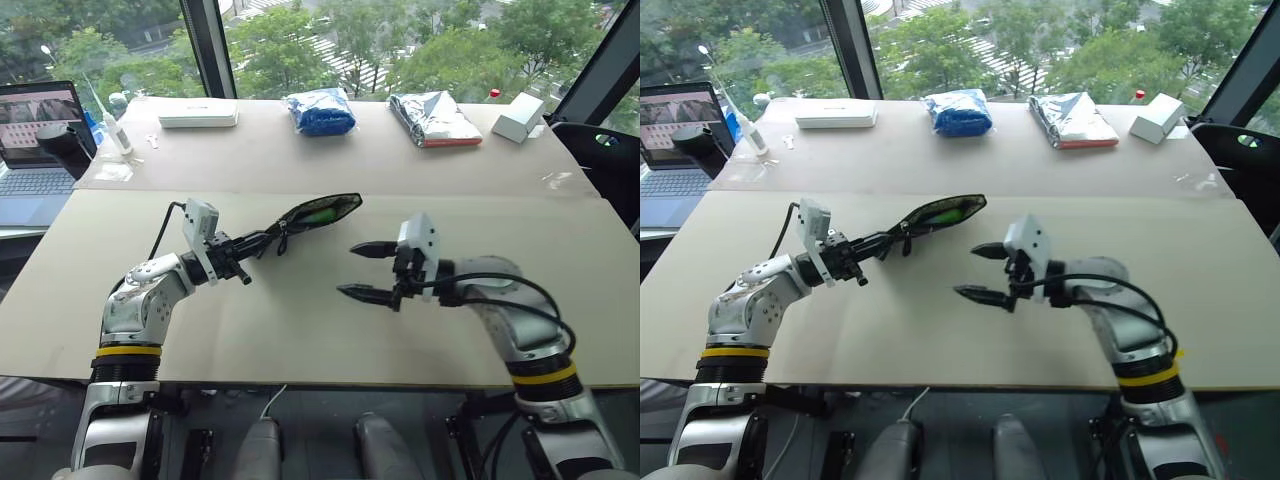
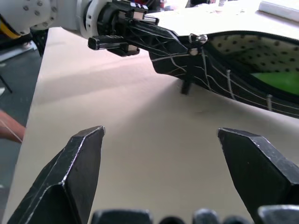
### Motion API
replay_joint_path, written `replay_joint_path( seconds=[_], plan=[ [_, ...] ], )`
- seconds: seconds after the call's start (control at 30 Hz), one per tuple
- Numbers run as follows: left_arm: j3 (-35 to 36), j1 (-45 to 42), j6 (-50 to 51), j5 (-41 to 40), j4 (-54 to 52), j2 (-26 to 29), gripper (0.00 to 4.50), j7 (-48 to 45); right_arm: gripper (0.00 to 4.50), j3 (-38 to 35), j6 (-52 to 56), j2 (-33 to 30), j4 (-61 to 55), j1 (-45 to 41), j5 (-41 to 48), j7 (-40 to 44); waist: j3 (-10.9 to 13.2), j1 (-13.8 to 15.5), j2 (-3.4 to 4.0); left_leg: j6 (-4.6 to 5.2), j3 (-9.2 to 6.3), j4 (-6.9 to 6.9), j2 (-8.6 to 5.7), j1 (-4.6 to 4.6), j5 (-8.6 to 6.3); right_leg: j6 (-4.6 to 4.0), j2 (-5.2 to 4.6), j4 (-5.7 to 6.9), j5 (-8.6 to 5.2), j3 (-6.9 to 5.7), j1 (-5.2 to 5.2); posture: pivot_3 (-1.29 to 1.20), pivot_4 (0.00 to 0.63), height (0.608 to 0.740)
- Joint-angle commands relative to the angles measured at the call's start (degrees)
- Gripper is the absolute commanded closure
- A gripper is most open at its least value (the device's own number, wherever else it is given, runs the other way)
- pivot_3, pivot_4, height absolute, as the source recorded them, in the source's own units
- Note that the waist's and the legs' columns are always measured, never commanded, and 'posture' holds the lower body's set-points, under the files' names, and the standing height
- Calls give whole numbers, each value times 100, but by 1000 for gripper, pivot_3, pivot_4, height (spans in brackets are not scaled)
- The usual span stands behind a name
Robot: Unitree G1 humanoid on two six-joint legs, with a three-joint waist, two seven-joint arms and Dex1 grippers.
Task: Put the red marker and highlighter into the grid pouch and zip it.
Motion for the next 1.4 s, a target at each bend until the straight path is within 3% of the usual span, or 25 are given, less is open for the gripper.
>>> replay_joint_path(
  seconds=[0.03, 0.27, 0.53, 0.57, 0.6, 0.93, 1.13, 1.4],
  plan=[
    [-56, -48, -83, 23, -240, 47, 4500, -62, 224, 113, 548, 618, 357, -328, -348, -1109, 0, 1, 0, 0, 0, 1, 0, 0, 0, 0, 0, 1, 0, 0, 0, 0, 150, 740],
    [-149, -31, -105, 44, -269, 81, 4500, -82, 224, 64, 277, 1593, 1470, -1167, -744, -1959, 0, 26, 0, -5, 0, 1, -3, -3, 3, -1, -4, 0, 0, -1, 0, 0, 150, 740],
    [-172, 15, -107, 86, -309, 68, 4500, -80, 224, 29, 216, 1994, 1863, -1606, -671, -1938, 0, 14, 0, -5, 0, -2, -2, -3, 3, -1, -3, 0, 1, -2, -1, 0, 150, 740],
    [-170, 19, -106, 88, -311, 69, 4500, -79, 728, 22, 216, 2011, 1874, -1619, -671, -1941, 0, 9, 0, -5, 0, -2, -2, -2, 3, -1, -3, 0, 0, -2, -2, 0, 150, 740],
    [-169, 25, -109, 92, -308, 68, 4500, -78, 902, 15, 212, 2017, 1880, -1623, -672, -1937, 0, 5, 0, -5, 0, -3, -2, -2, 3, -1, -3, 0, 0, -2, -2, 0, 150, 740],
    [-157, 53, -102, 101, -321, 67, 4500, -56, 4386, -3, 235, 1782, 1697, -1491, -660, -1785, 0, 0, 0, -5, 0, -4, -1, -3, 3, -1, -3, 0, 0, -2, -3, 0, 150, 740],
    [-158, 61, -109, 105, -340, 58, 4500, -42, 4486, -151, 241, 1391, 1371, -1310, -619, -1634, 0, 4, 0, -5, 0, -4, -2, -3, 3, -1, -3, -1, 0, -2, -3, 0, 150, 740],
    [-164, 98, -111, 92, -346, 90, 4500, -51, 4486, -916, 334, -11, 1352, -846, -866, -1884, 0, 52, 0, -5, 1, -3, -4, -6, 3, 0, -5, -7, 0, -2, -1, 0, 150, 740]
  ],
)
